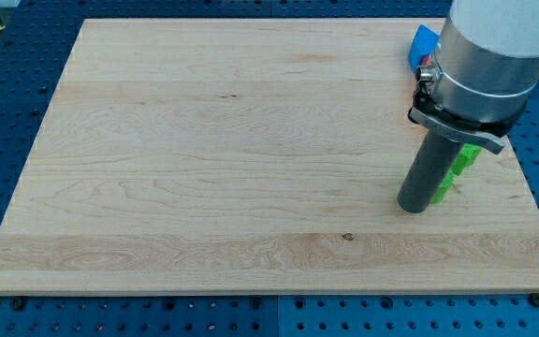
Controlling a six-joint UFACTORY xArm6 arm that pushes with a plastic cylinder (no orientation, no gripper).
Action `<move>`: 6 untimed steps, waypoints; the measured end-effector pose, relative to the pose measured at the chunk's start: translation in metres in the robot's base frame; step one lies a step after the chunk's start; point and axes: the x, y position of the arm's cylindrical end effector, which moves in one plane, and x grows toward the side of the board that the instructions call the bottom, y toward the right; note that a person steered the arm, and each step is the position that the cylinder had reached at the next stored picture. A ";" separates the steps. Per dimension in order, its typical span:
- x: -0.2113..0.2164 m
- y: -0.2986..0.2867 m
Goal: Push the green circle right a bit
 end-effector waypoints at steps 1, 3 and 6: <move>-0.008 -0.010; -0.033 -0.010; -0.026 0.032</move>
